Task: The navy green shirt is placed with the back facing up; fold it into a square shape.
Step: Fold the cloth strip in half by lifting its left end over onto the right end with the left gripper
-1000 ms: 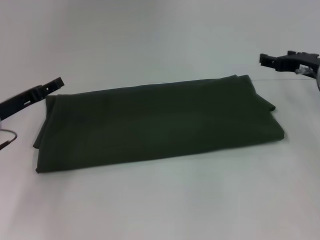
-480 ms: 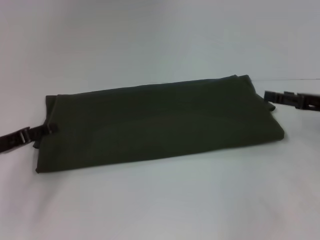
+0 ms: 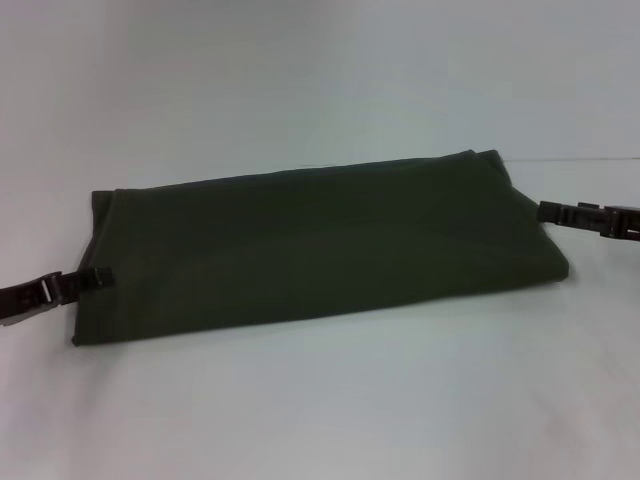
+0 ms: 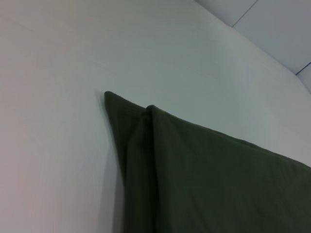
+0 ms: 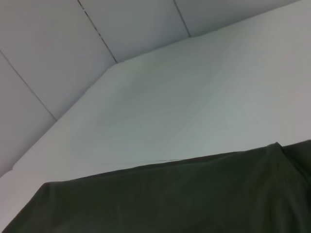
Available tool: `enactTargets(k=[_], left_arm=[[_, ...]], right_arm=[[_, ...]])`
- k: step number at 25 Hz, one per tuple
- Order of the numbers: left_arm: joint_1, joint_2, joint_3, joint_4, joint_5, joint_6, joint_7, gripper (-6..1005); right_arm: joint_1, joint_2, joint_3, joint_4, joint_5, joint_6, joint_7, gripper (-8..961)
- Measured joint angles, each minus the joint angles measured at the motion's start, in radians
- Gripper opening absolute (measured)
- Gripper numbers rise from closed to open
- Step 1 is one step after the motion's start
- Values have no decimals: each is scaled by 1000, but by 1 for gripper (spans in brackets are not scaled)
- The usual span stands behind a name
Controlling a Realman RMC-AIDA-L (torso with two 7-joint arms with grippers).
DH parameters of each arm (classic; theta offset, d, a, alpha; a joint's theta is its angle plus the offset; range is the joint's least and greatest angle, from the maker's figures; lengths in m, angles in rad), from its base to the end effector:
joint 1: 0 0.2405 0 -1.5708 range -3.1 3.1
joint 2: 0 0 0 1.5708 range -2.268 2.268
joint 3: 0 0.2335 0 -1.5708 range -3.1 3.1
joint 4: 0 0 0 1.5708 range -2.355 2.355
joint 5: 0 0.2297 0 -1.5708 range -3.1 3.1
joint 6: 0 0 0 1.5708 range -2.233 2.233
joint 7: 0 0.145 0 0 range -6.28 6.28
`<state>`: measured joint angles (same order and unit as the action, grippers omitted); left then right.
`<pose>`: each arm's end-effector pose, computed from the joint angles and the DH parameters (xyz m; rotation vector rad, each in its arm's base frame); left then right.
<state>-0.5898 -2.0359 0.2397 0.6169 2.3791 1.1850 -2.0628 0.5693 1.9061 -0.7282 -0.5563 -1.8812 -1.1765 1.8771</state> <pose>-0.3487 0.3662 0.0609 -1.8930 -1.6040 -0.5876 0.3033 0.3987 0.0784 -2.1734 1.2428 0.6426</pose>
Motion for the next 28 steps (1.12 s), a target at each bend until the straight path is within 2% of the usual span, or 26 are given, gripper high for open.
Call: enactTargets(k=[15, 28], left_arm=[[4, -4, 21, 0, 71, 3, -1, 734], [6, 1, 24, 35, 90, 91, -26, 734]], right_arm=[[-1, 0, 1, 1, -25, 1, -1, 924], [-3, -1, -1, 11, -24, 1, -2, 925]])
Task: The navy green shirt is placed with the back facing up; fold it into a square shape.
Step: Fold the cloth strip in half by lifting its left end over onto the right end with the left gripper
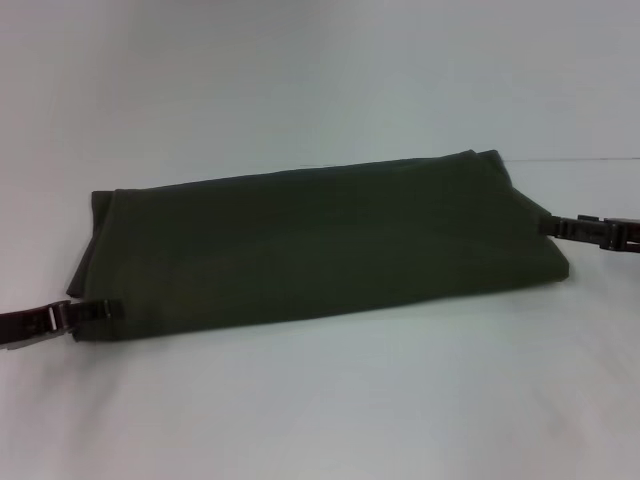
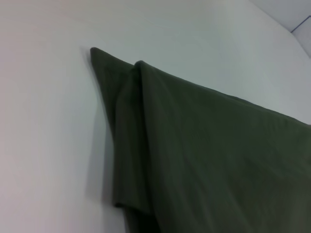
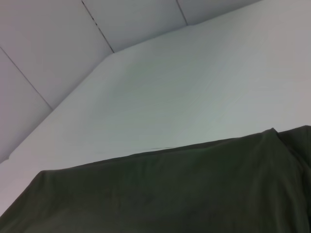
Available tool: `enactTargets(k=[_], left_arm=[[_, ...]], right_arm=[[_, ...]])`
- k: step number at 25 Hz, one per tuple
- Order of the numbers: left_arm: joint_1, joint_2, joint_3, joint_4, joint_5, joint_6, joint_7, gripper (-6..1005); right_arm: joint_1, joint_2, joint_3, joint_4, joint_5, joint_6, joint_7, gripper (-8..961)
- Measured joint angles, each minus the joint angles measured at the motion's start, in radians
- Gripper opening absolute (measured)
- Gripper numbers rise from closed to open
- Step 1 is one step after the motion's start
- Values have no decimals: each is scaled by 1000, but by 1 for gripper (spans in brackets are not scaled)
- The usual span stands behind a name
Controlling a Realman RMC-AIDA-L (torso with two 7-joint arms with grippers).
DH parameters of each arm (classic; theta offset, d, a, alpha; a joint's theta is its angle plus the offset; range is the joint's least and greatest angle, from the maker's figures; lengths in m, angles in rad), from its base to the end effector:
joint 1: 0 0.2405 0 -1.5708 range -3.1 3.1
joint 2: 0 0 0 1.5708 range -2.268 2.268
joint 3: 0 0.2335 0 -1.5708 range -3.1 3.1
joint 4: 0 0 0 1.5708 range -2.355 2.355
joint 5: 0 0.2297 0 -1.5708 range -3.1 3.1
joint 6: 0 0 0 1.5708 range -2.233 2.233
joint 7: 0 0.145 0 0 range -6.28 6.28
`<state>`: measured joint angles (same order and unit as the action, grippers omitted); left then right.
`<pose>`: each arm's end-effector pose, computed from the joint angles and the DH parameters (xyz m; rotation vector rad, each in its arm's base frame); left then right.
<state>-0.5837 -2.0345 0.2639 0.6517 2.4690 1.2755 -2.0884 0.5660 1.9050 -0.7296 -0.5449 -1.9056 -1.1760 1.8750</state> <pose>-0.3474 0.3540 0.0577 -1.9973 -1.6352 -0.4825 0.3085 0.3948 0.0745 -2.1834 1.2573 0.6081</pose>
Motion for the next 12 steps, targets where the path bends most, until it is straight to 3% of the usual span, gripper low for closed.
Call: enactTargets(k=[12], left_arm=[[-6, 1, 0, -5, 28, -17, -2, 733]], right_arm=[[-2, 0, -1, 1, -1, -1, -1, 924]])
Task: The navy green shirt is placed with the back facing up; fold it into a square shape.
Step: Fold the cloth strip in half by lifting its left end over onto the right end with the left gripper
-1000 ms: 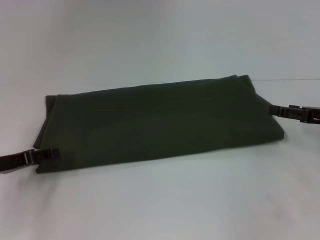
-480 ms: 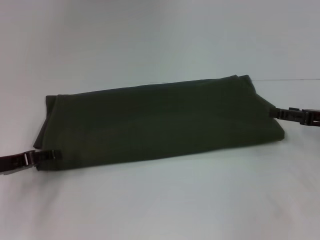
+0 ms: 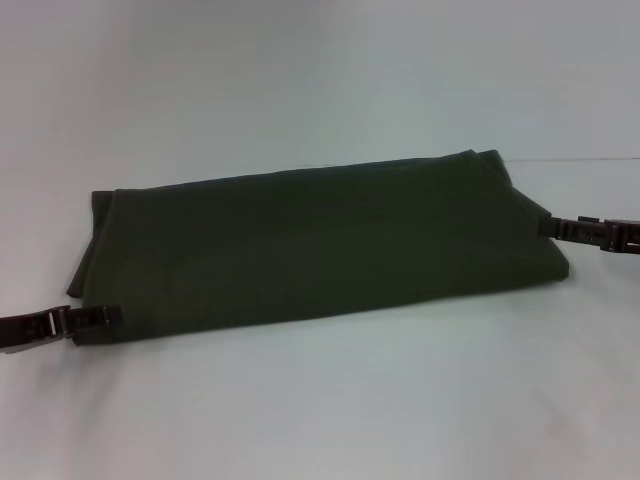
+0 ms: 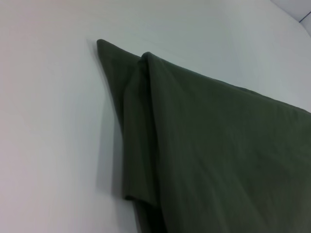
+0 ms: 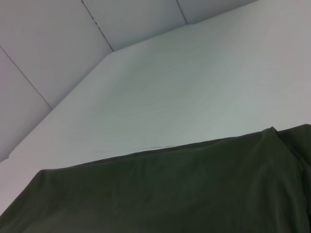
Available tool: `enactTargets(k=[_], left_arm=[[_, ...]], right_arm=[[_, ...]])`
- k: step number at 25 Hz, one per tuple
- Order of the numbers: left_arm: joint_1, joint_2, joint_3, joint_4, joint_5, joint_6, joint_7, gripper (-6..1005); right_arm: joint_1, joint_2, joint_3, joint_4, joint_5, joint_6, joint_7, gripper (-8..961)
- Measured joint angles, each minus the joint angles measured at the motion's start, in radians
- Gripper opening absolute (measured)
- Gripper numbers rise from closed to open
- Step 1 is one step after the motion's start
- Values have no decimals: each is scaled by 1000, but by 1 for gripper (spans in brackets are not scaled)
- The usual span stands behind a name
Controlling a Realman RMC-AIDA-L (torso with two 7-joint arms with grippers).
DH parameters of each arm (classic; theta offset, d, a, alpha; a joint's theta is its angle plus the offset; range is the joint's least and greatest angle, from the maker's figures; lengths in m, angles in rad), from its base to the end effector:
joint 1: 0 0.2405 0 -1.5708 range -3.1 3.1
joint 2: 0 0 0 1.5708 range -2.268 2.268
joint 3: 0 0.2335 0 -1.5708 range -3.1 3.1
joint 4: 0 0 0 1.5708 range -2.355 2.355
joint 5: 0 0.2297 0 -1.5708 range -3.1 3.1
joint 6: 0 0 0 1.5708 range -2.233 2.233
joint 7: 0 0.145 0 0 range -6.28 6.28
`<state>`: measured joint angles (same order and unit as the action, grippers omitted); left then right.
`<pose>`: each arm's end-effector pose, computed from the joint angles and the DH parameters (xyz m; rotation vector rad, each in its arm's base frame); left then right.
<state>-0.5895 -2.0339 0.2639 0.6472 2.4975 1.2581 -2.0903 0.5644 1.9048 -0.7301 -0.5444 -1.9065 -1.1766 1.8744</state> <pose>-0.3499 0.3545 0.0562 -1.9958 -1.6336 -0.4432 0.3092 0.3941 0.0743 -2.1839 1.2587 0.6057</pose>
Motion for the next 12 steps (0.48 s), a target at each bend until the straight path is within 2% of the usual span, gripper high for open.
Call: enactTargets(k=[8, 10, 12], left_arm=[[-4, -1, 26, -1, 4, -12, -1, 729], [-4, -2, 28, -1, 4, -15, -1, 542], [-4, -2, 28, -2, 4, -17, -1, 450]], right_arm=[[0, 0, 0, 0, 0, 0, 0, 924], [0, 0, 0, 0, 0, 0, 0, 924], [0, 0, 0, 0, 0, 0, 0, 924]])
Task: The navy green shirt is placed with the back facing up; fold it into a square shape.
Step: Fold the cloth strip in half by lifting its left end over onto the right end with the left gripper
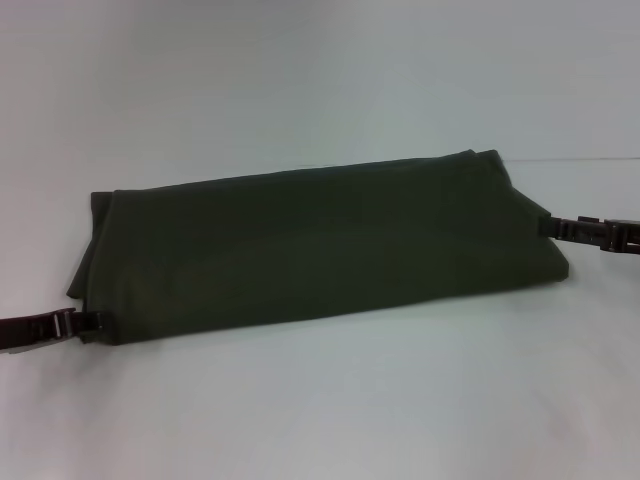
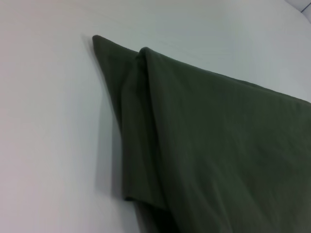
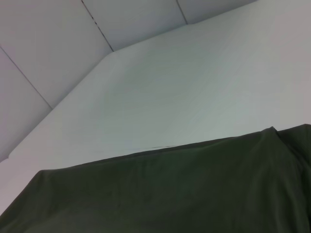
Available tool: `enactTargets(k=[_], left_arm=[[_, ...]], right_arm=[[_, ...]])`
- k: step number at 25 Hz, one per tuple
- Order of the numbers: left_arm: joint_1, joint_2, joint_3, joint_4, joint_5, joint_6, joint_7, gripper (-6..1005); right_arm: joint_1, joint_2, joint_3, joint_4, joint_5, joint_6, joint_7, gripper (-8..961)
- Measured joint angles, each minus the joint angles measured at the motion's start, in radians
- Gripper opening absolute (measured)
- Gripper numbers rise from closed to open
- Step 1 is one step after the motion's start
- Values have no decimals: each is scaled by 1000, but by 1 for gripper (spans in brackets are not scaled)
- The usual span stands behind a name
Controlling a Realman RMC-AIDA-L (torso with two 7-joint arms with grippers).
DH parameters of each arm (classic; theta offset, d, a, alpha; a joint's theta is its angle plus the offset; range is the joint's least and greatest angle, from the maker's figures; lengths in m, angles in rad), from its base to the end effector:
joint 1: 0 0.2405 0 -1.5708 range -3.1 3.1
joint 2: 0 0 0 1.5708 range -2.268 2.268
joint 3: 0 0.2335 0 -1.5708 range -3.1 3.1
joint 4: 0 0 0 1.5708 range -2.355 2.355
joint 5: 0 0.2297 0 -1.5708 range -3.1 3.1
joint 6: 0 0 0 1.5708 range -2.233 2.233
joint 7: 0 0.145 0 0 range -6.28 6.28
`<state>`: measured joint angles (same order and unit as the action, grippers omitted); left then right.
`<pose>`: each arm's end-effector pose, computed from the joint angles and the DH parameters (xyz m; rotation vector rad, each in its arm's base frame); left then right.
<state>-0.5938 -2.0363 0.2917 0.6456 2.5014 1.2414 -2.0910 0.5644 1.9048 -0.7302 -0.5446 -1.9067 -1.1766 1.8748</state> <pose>-0.3483 0.3571 0.0530 -2.0120 -1.6186 -0.4110 0.3092 0.3941 0.0743 -2.1839 1.2589 0.6056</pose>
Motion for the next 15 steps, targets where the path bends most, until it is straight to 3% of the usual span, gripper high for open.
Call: enactTargets(k=[3, 9, 15], left_arm=[[-2, -1, 6, 0, 0, -5, 5, 312], [-4, -4, 38, 1, 3, -33, 9, 253], [-6, -4, 45, 2, 3, -36, 10, 90]], right_arm=[[0, 0, 0, 0, 0, 0, 0, 925], [0, 0, 0, 0, 0, 0, 2, 925], [0, 0, 0, 0, 0, -2, 11, 925]])
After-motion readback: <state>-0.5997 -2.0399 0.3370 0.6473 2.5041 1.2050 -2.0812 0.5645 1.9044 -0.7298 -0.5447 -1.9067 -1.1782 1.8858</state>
